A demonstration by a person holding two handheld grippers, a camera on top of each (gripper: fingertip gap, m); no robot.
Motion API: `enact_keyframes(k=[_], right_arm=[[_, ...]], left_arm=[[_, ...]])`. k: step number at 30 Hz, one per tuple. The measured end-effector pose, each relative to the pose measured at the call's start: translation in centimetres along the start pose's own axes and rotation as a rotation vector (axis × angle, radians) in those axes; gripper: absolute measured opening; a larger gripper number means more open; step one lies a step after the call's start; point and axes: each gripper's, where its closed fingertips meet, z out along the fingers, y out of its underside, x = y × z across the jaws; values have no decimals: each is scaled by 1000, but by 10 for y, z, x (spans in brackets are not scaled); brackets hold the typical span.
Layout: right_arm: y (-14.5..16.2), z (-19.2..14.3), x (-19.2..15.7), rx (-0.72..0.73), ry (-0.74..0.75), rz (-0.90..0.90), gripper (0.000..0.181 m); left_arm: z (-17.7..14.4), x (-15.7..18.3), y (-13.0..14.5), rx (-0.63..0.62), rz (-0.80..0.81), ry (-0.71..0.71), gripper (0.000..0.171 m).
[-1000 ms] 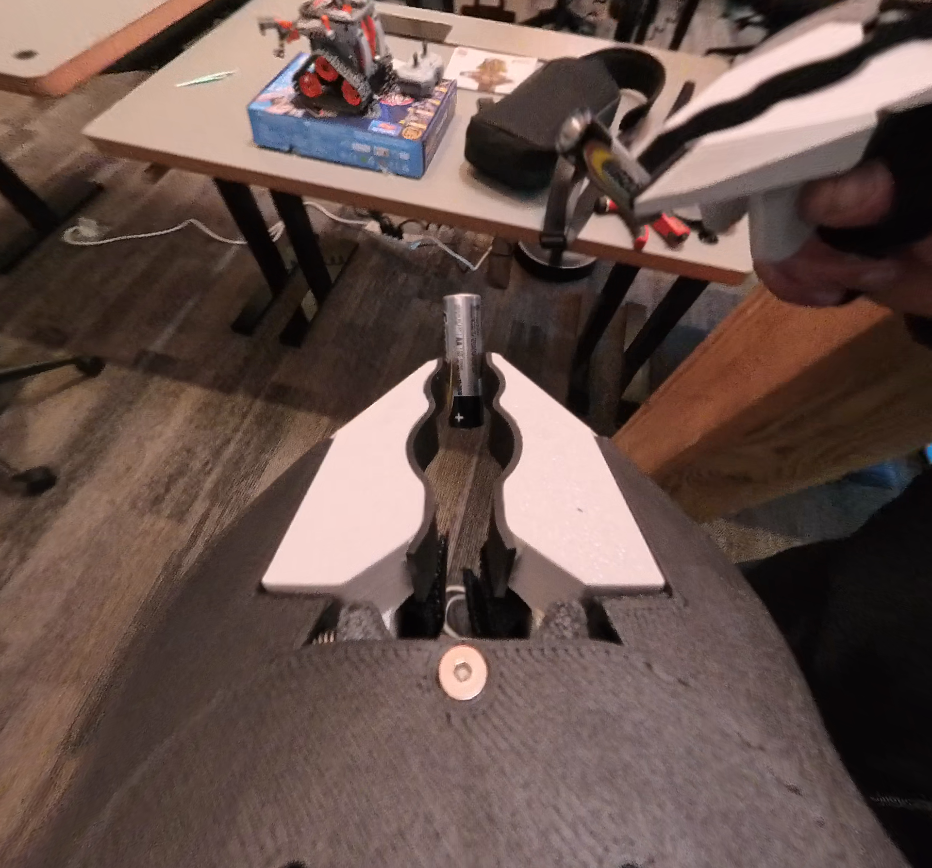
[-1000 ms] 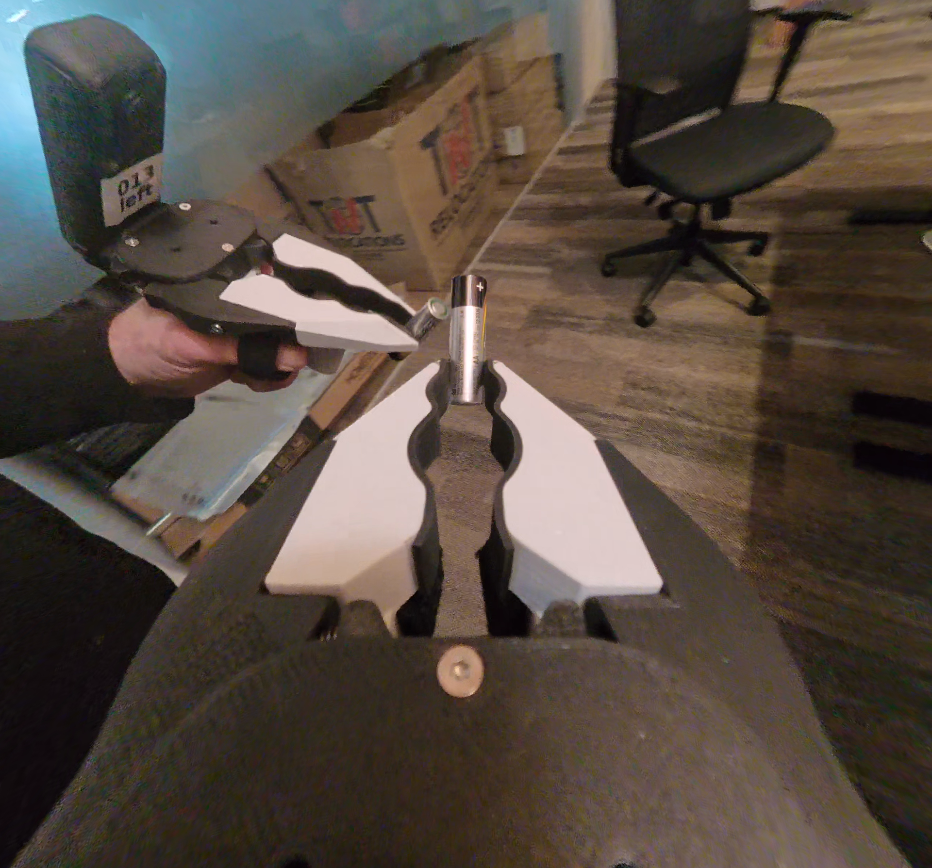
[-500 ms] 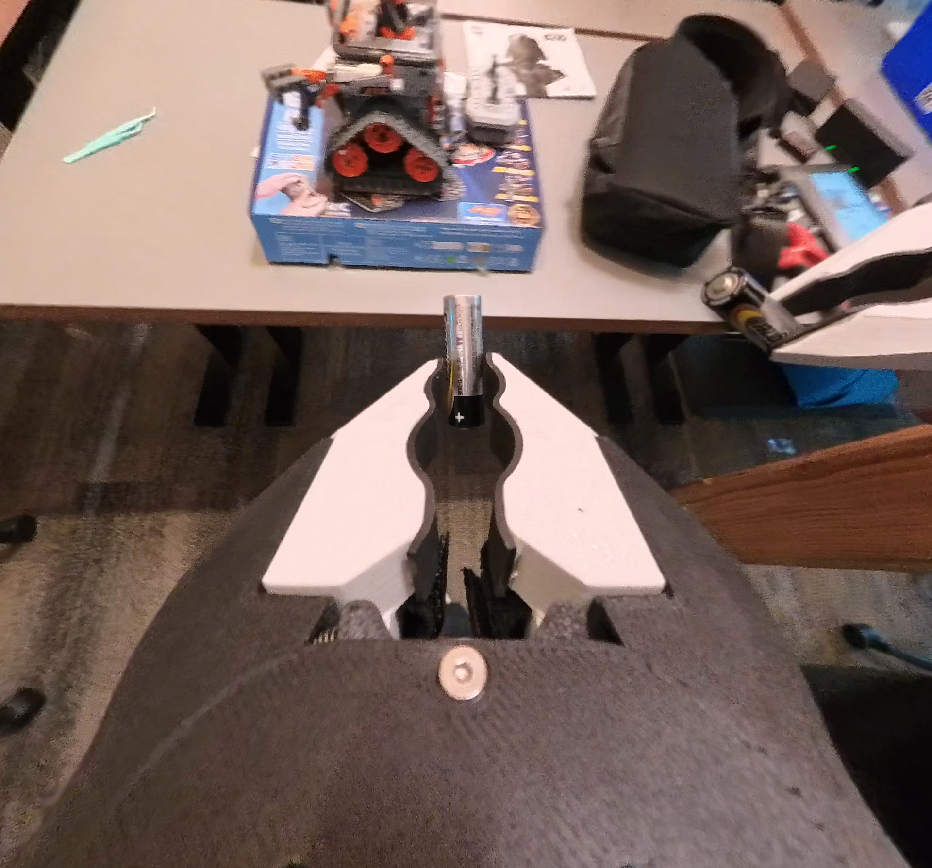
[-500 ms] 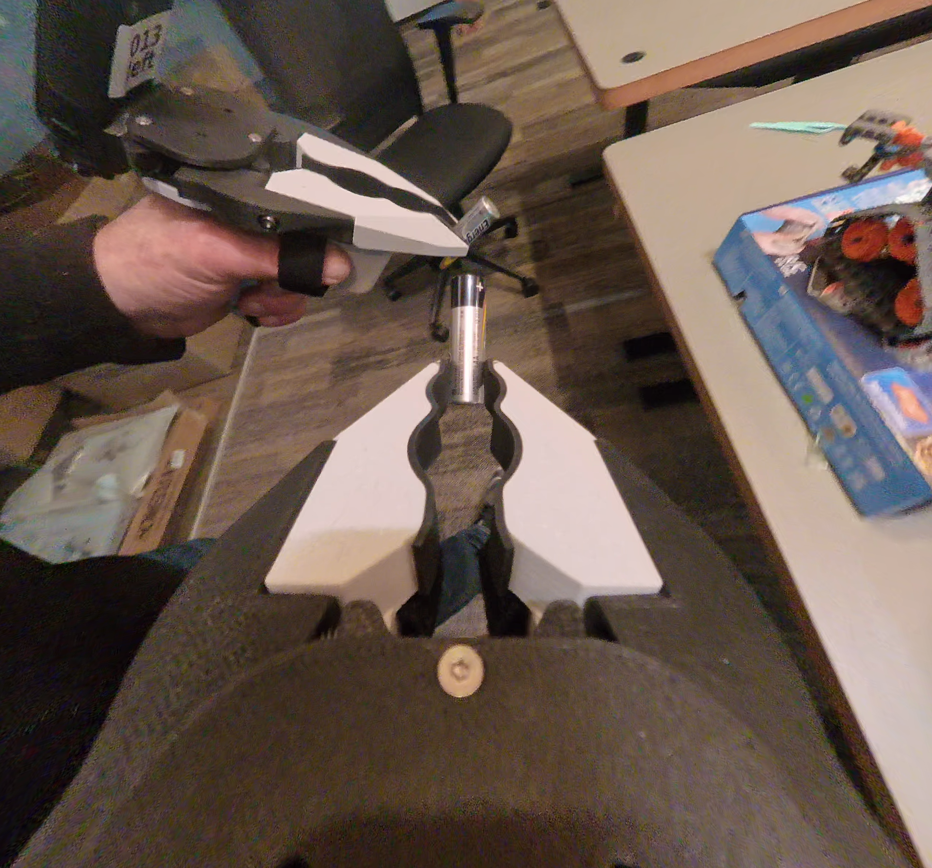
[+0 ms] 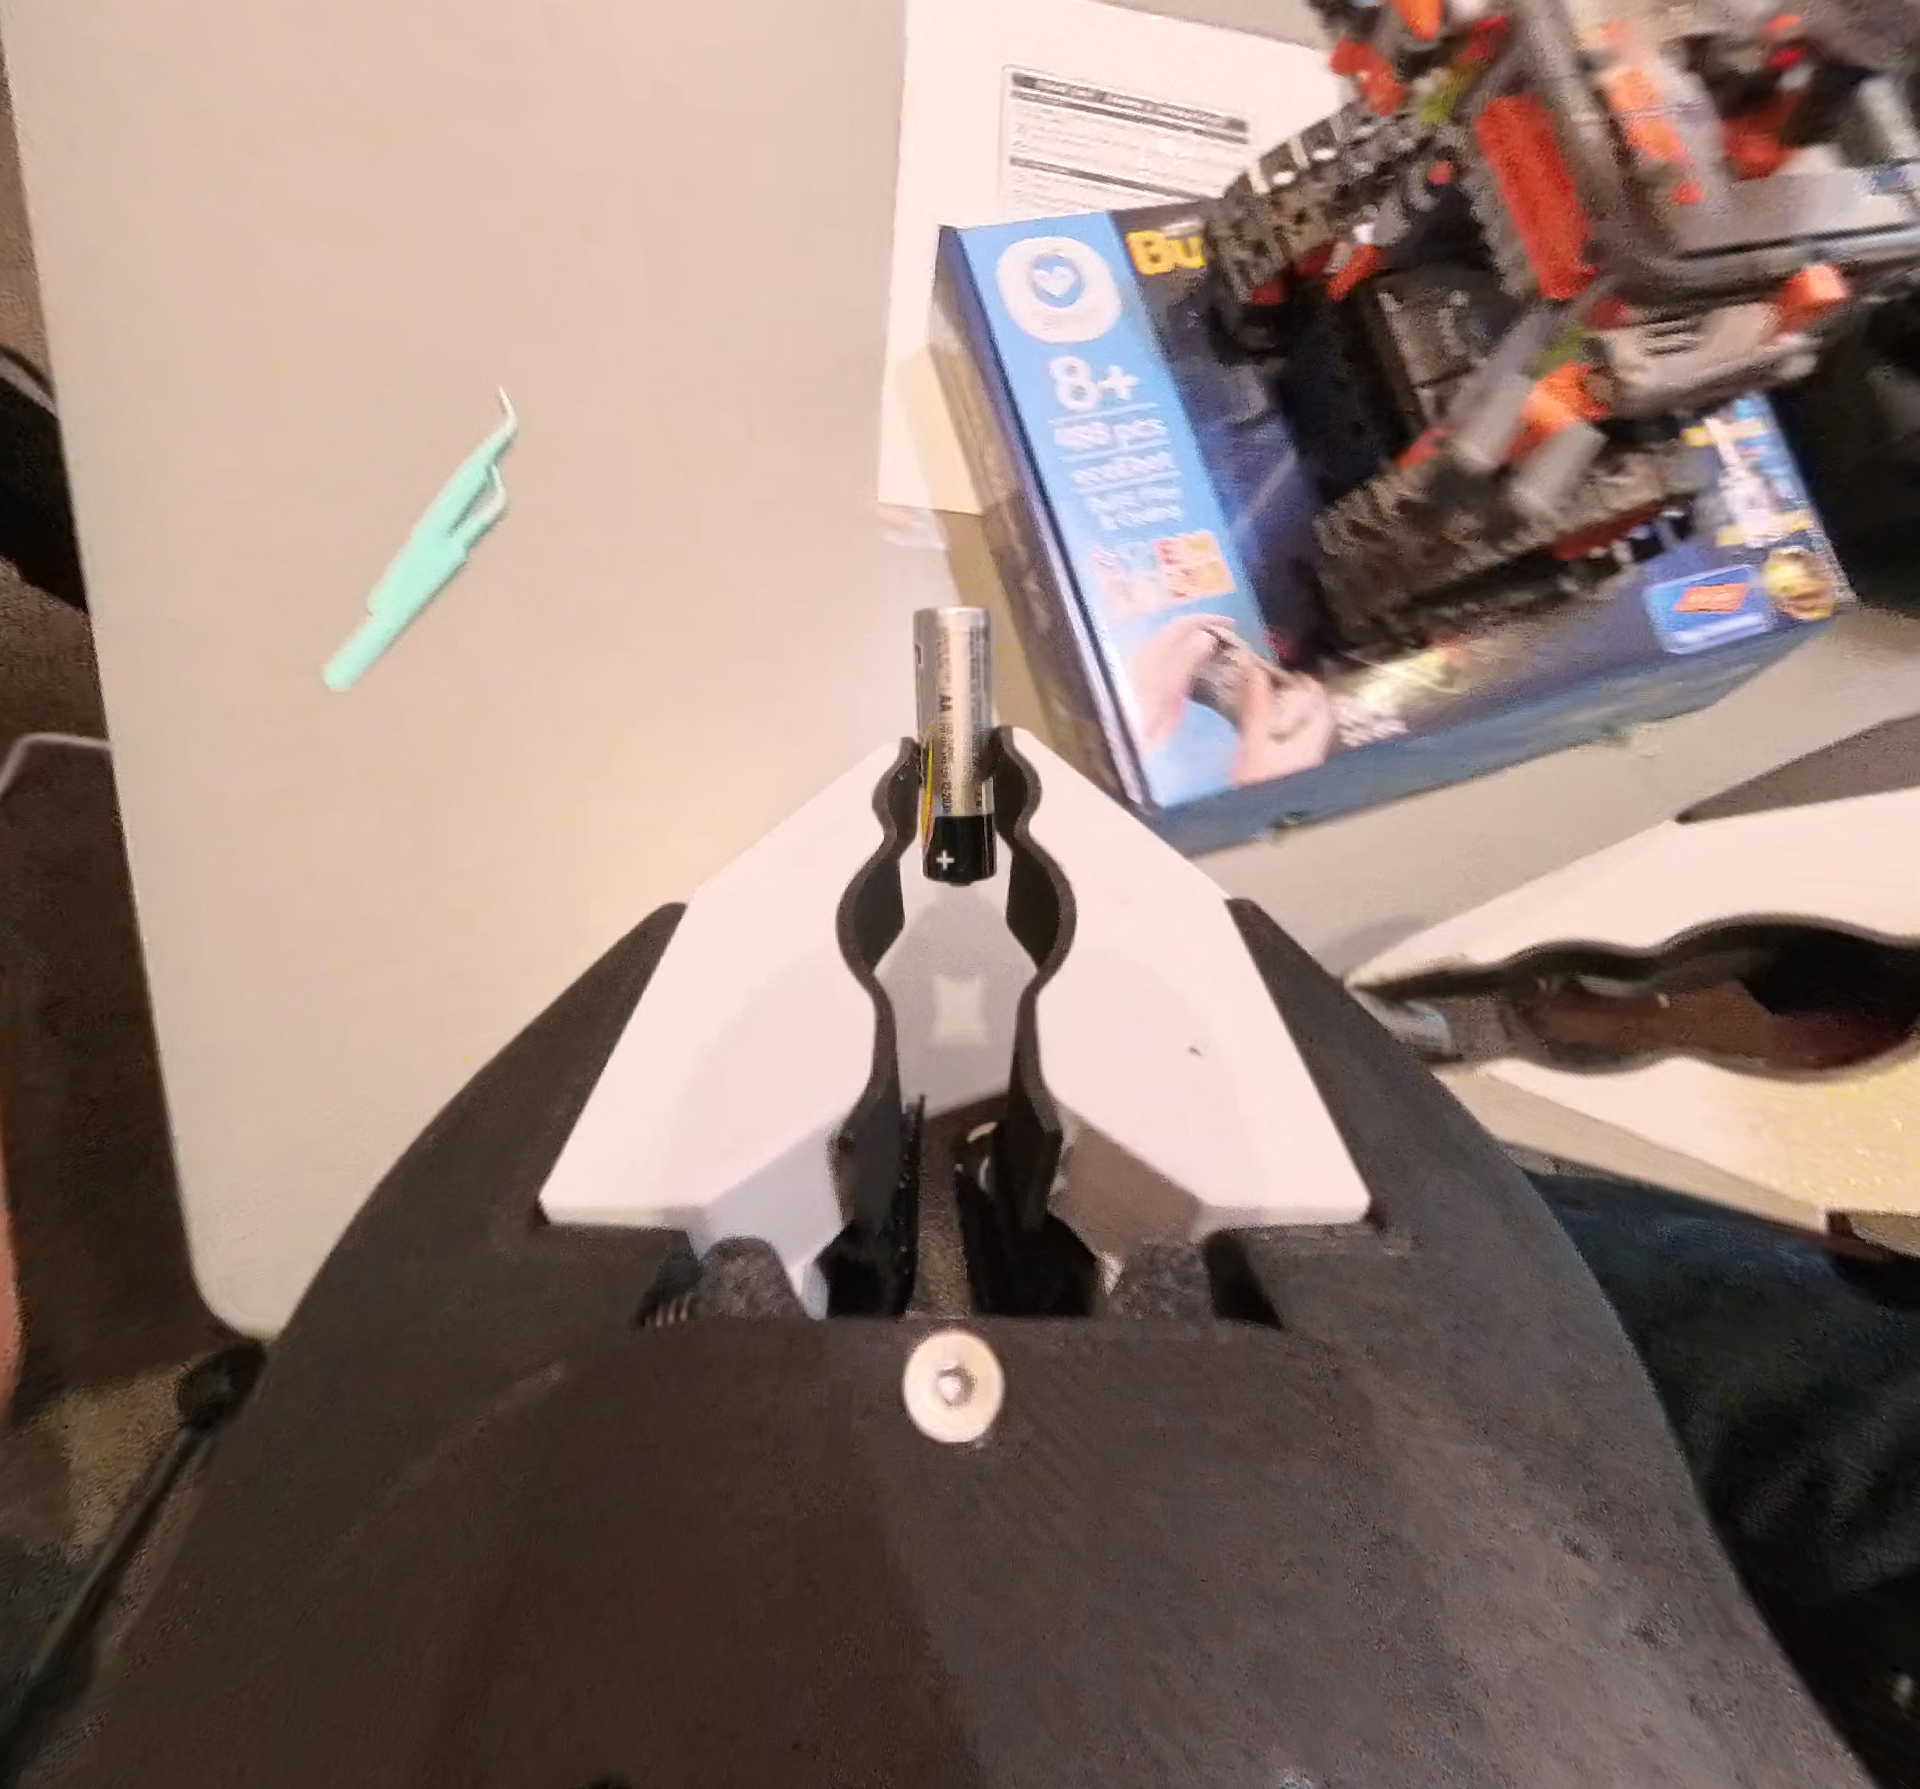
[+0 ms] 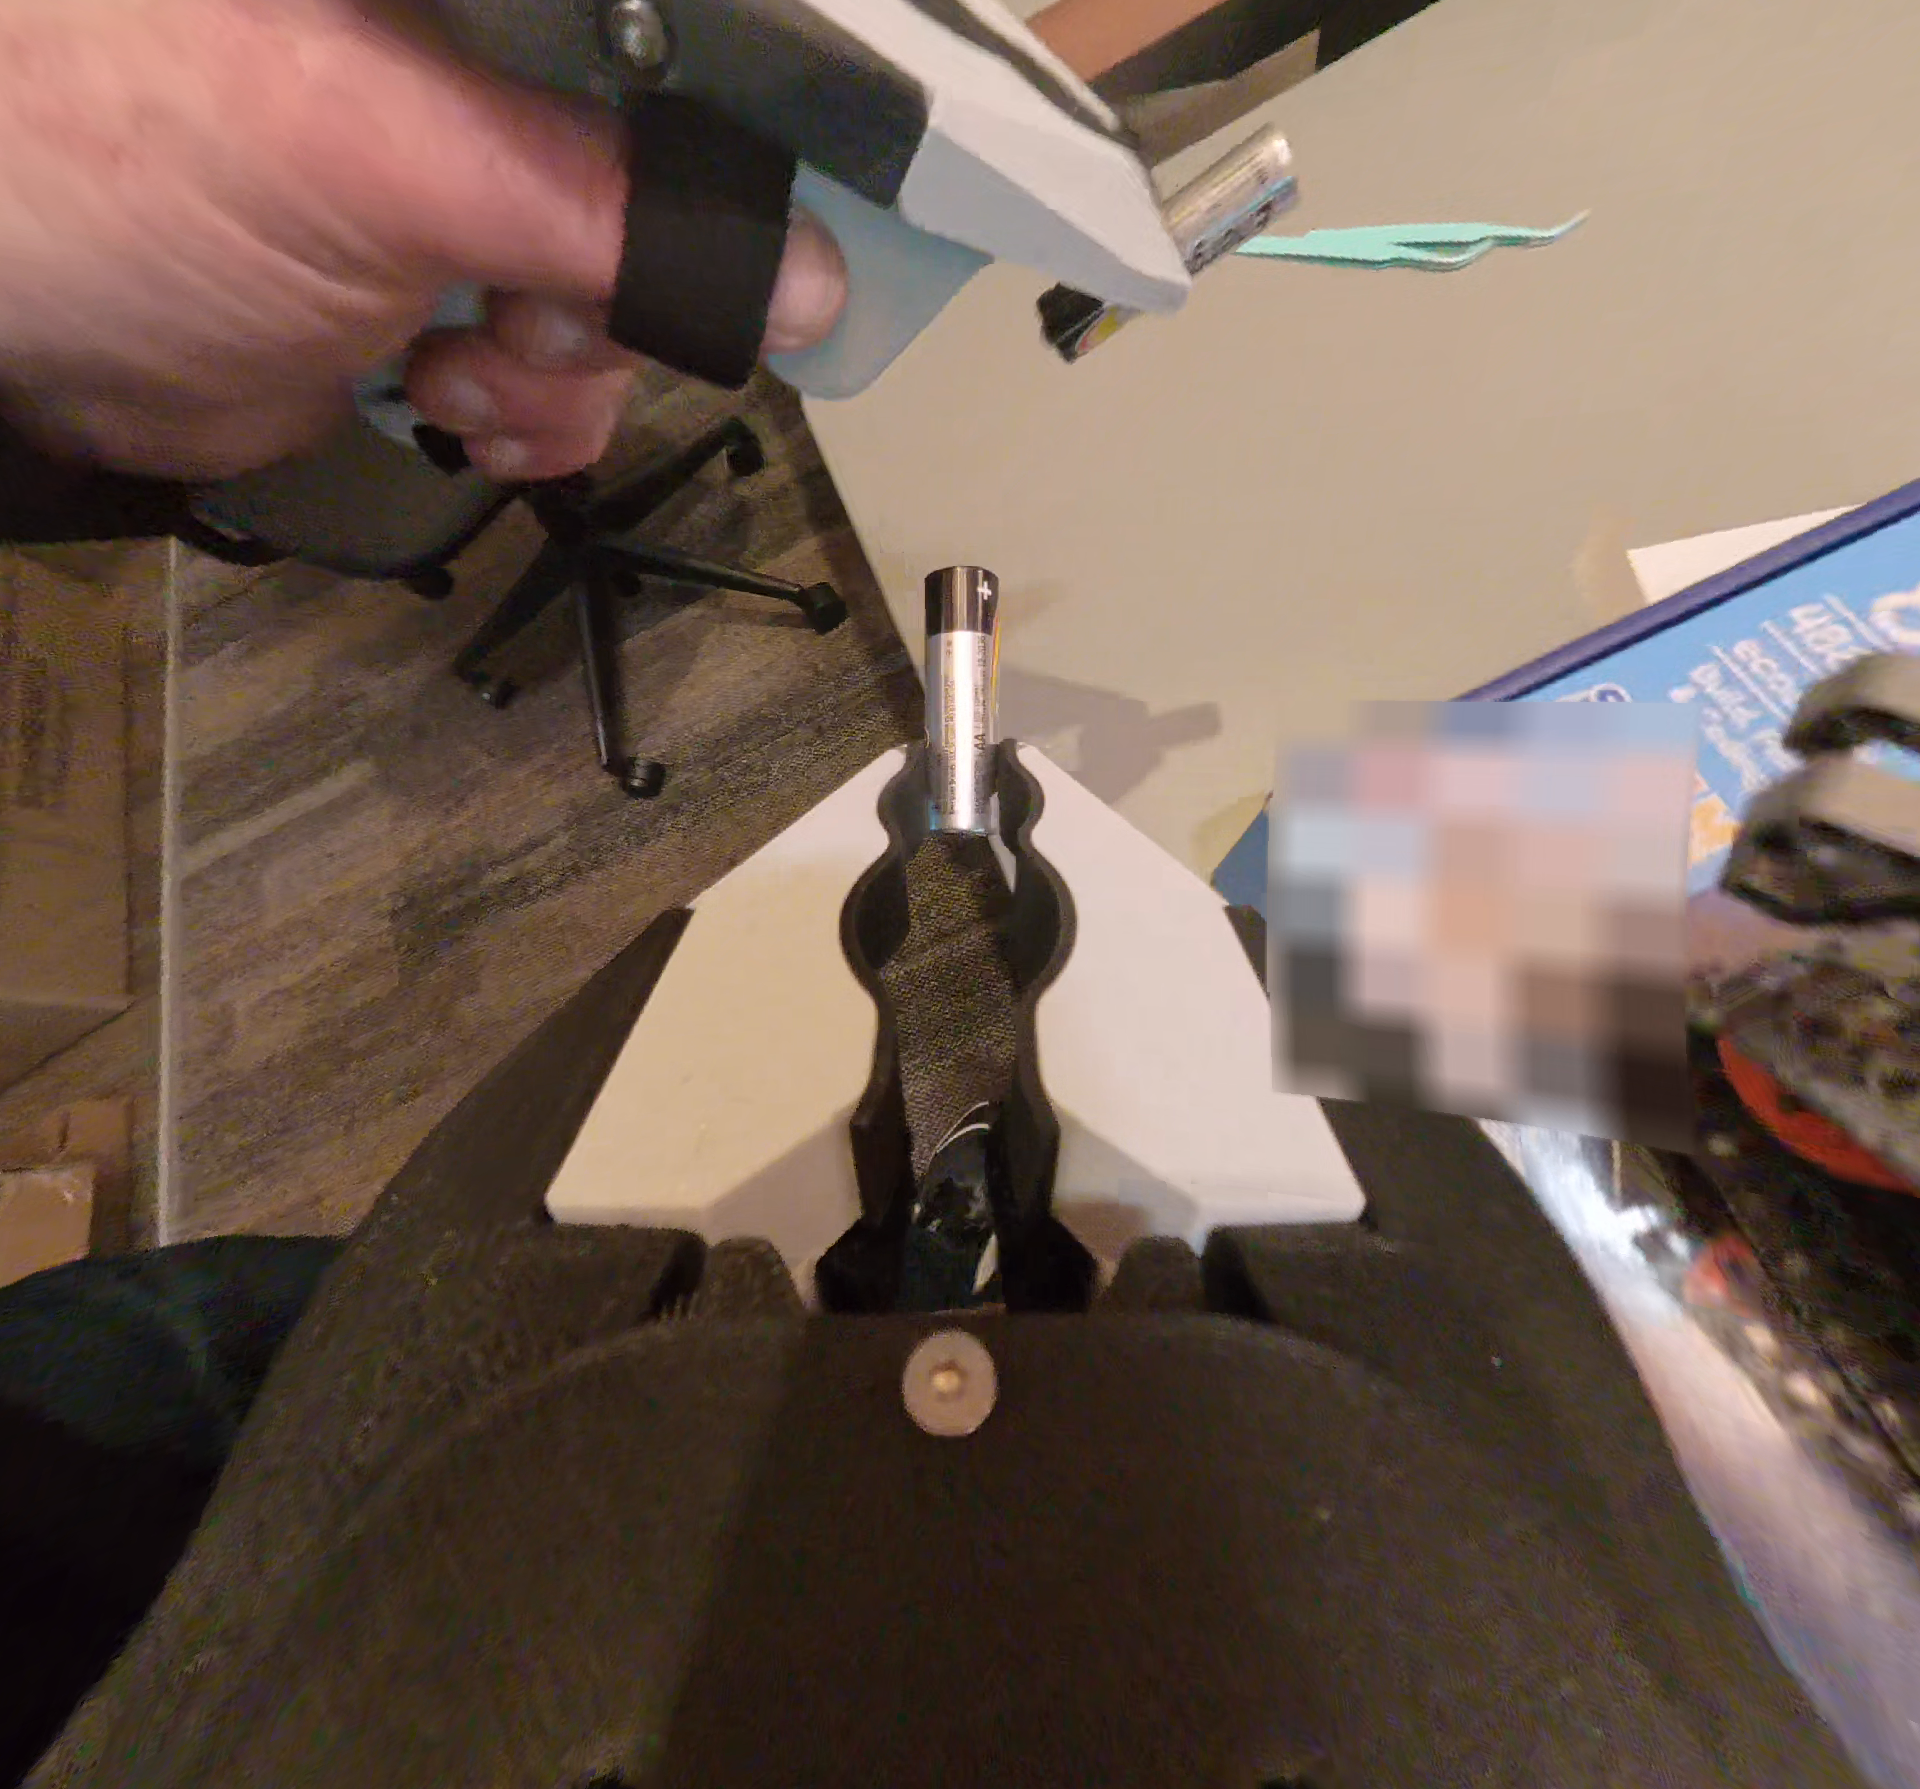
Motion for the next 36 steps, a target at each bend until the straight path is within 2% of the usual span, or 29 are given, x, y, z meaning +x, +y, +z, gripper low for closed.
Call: enact_keyframes(k=[4, 10, 14, 18, 20, 22, 25, 27, 30, 32, 36], right_arm=[[-5, 43, 24, -24, -13, 58, 11], [-9, 86, 31, -71, -26, 33, 12], [-16, 109, 53, -70, 60, 140, 11], [-13, 131, 83, -61, 213, 312, 11], [-10, 137, 101, -40, 298, 455, 12], [-7, 143, 118, -25, 393, 578, 12], [-9, 154, 136, 23, 482, 742, 12], [-9, 153, 154, 48, 587, 785, 12], [-2, 157, 170, 46, 668, 825, 11], [-4, 157, 176, 56, 704, 833, 12], [-3, 154, 177, 62, 735, 833, 13]], left_arm=[[50, -39, -12, -99, 94, 10, 11], [105, -67, -23, -208, 162, 91, 11], [133, -82, -21, -314, 333, 159, 11], [163, -86, -18, -350, 396, 263, 11], [176, -88, -11, -376, 411, 301, 11], [183, -89, -3, -402, 433, 322, 11], [185, -89, 6, -435, 382, 355, 11], [185, -90, 10, -434, 380, 353, 11], [185, -90, 10, -433, 402, 342, 11], [183, -84, 13, -430, 395, 373, 12], [180, -78, 17, -389, 478, 378, 16]])
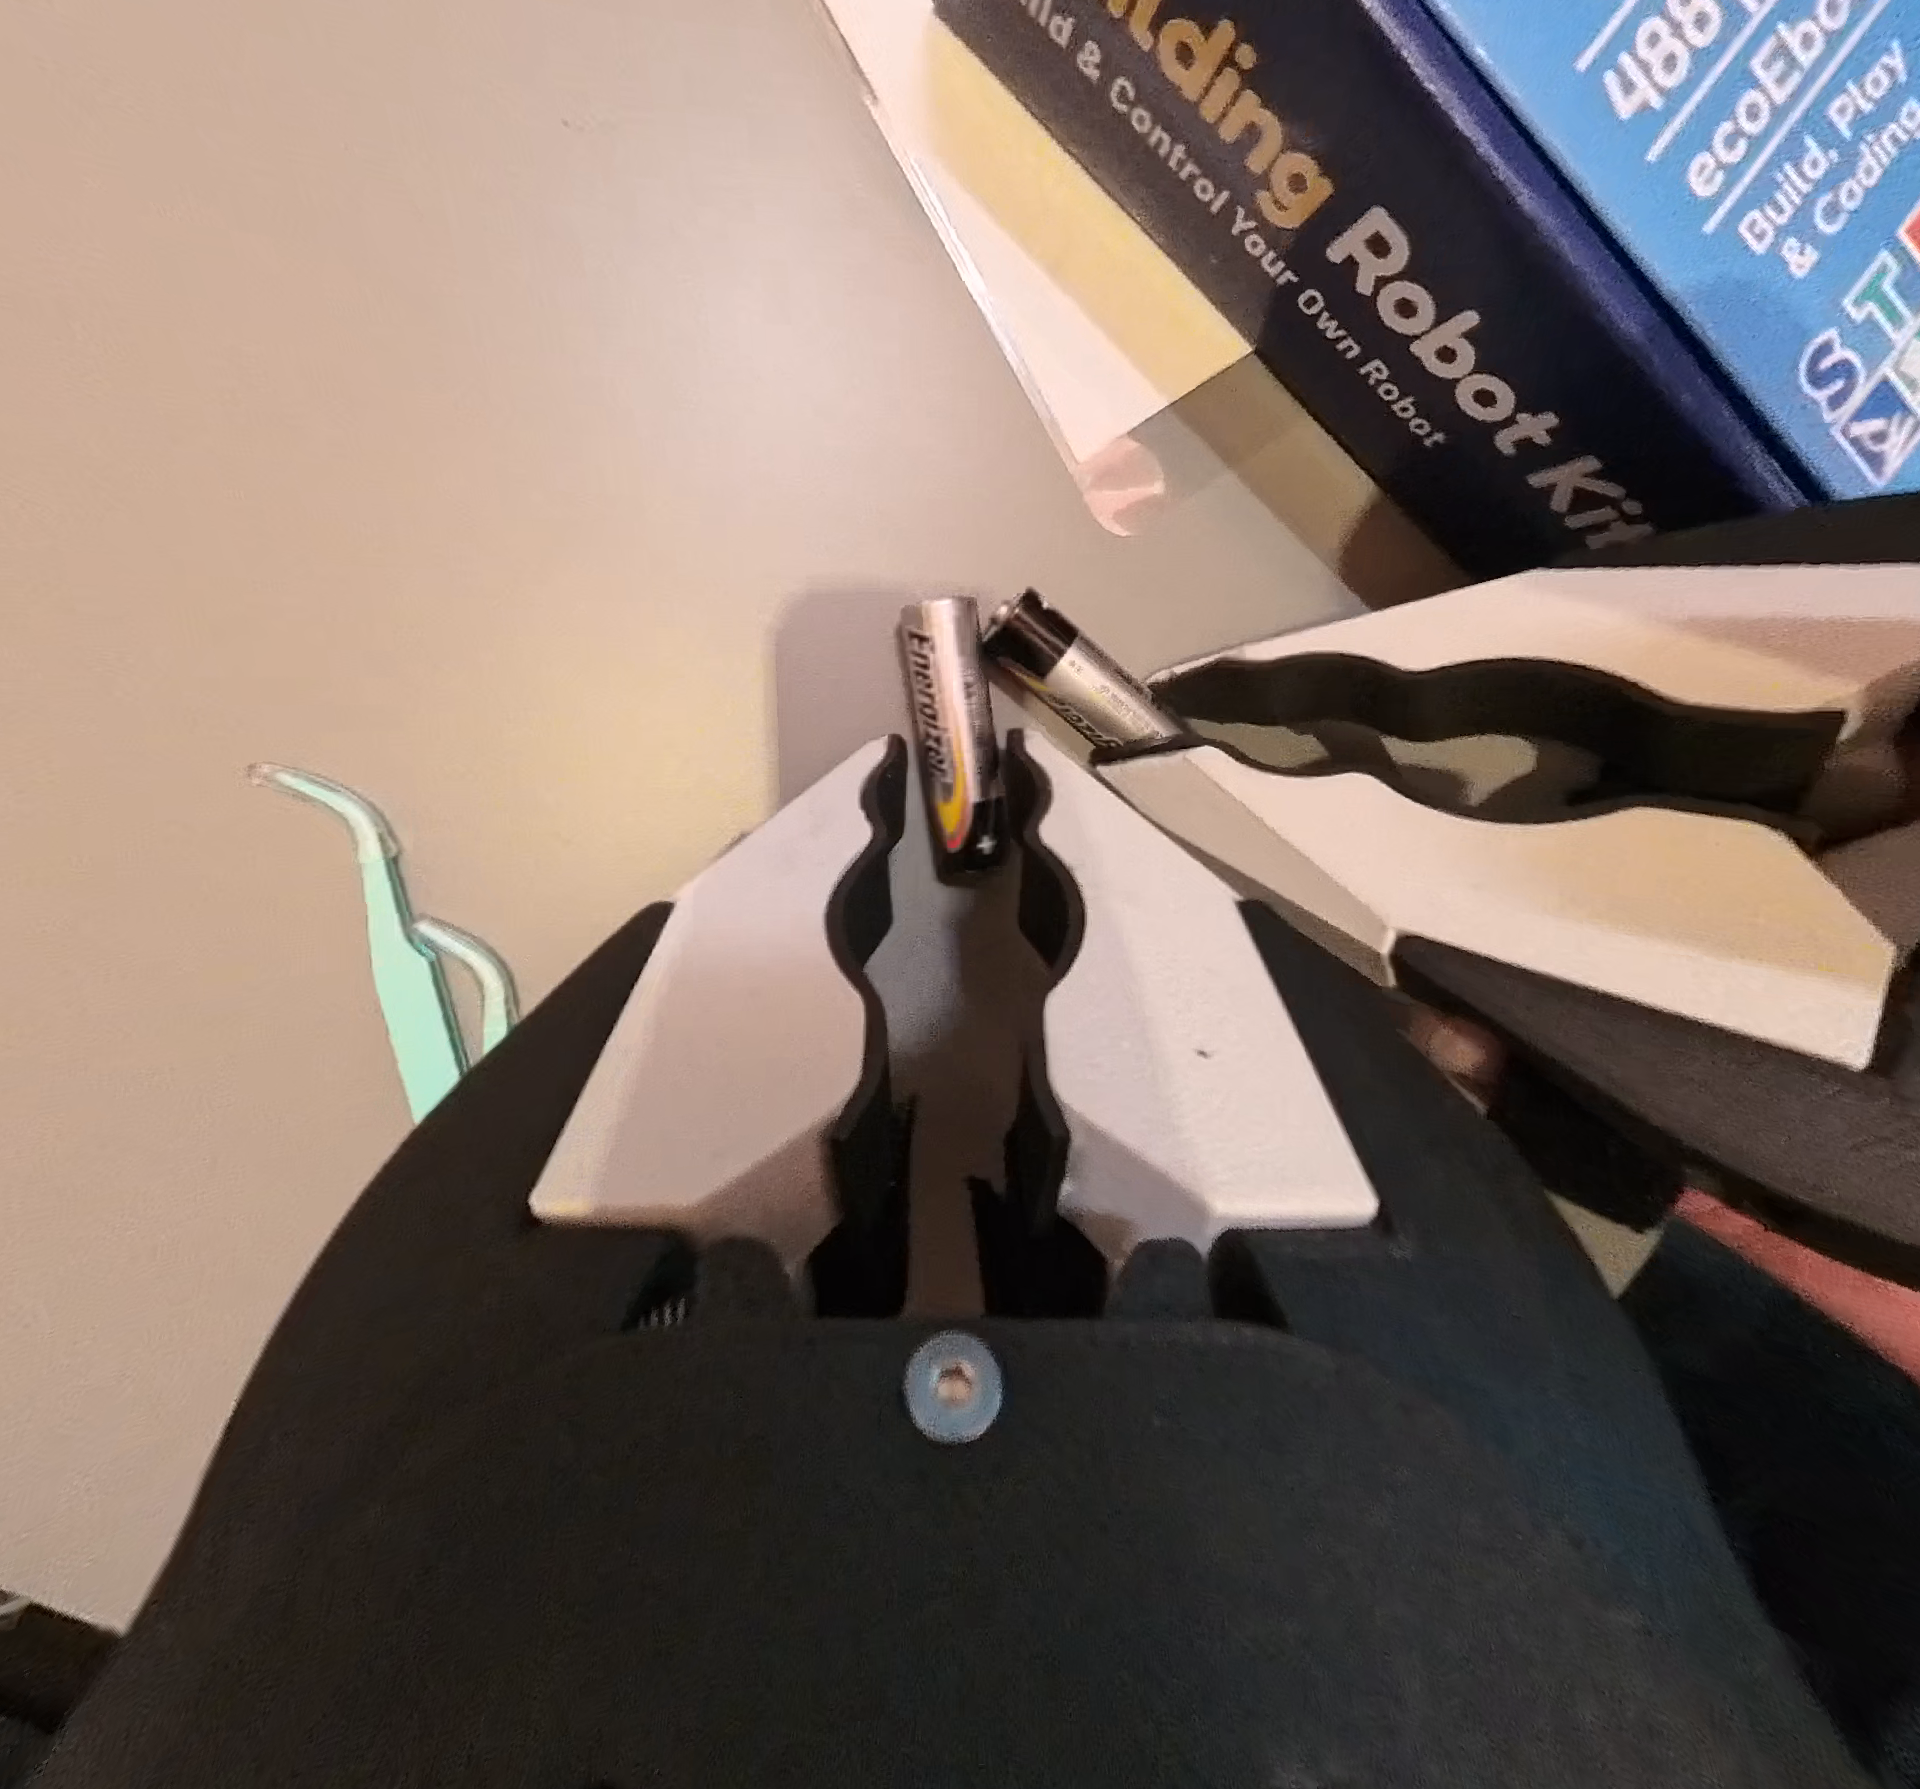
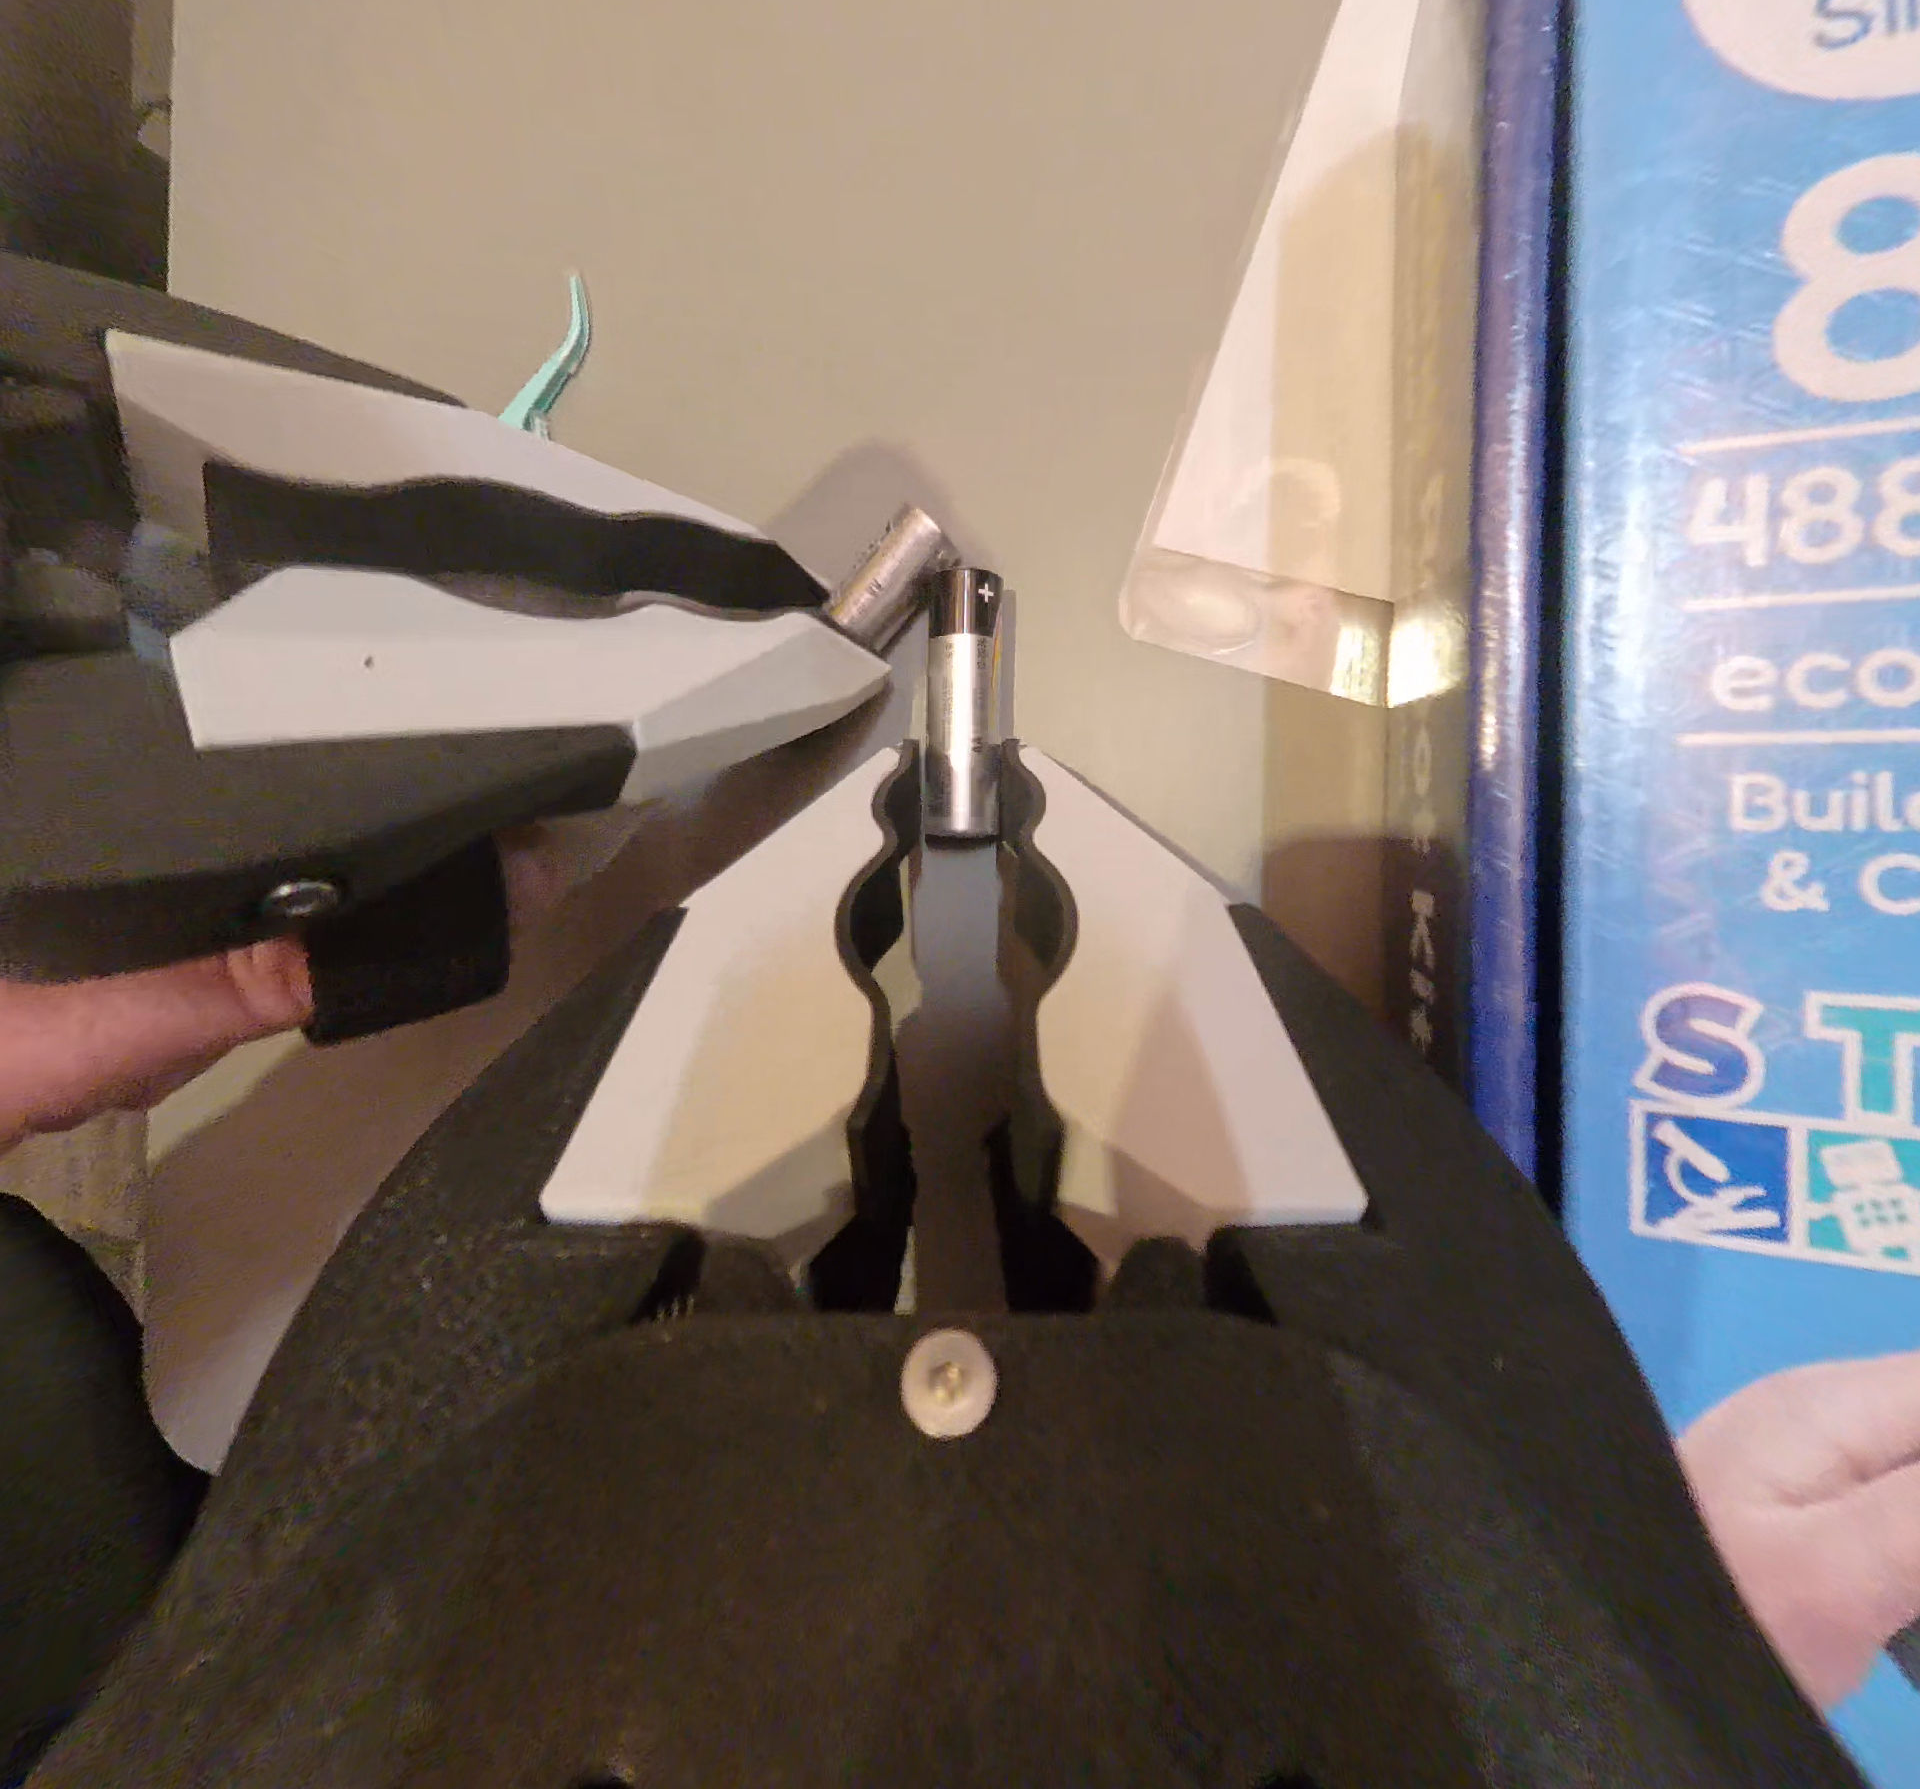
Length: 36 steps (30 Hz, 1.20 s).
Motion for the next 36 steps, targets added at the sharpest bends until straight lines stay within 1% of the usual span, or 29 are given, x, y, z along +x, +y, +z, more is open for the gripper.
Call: enact_keyframes(k=[2, 6, 9, 10, 12, 14, 16, 17, 19, 21, 23, 25, 26, 28, 29, 32, 33, 36], right_arm=[[1, -3, 3, -5, 13, -3, 21], [-3, -14, -2, 15, -1, -74, 26], [-2, -38, -16, 25, -54, -151, 25], [-2, -51, -26, 35, -102, -172, 25], [-4, -90, -42, 80, -189, -227, 24], [-6, -138, -53, 132, -290, -268, 21], [-8, -189, -52, 195, -367, -291, 17], [-13, -215, -45, 240, -376, -292, 13], [-28, -260, -16, 319, -343, -293, 10], [-47, -288, 36, 364, -220, -264, 10], [-68, -304, 101, 392, -78, -218, 15], [-86, -306, 164, 377, 39, -180, 25], [-97, -303, 190, 379, 79, -153, 36], [-113, -280, 233, 317, 136, -125, 54], [-123, -265, 249, 322, 157, -129, 61], [-135, -208, 281, 206, 149, -119, 77], [-137, -190, 288, 170, 147, -136, 79], [-137, -153, 298, 64, 132, -149, 88]], left_arm=[[0, 4, 0, 13, -9, 30, 16], [0, 8, -2, 22, 2, 65, 20], [-6, 9, -5, 43, 19, 78, 26], [-8, 8, -5, 45, 18, 73, 29], [-15, 6, -5, 59, -2, 83, 32], [-18, 2, -2, 57, -39, 86, 32], [-18, 1, 4, 42, -82, 97, 31], [-17, 4, 7, 38, -99, 113, 29], [-12, 14, 10, 21, -89, 140, 25], [-10, 23, 9, 20, -98, 146, 26], [-14, 25, 5, 31, -107, 129, 28], [-23, 24, -1, 52, -149, 126, 33], [-29, 21, -4, 61, -161, 107, 37], [-41, 14, -13, 93, -171, 78, 39], [-46, 12, -17, 100, -181, 74, 40], [-56, 10, -31, 121, -190, 44, 40], [-60, 11, -36, 128, -190, 36, 40], [-73, 13, -56, 159, -182, -5, 40]])
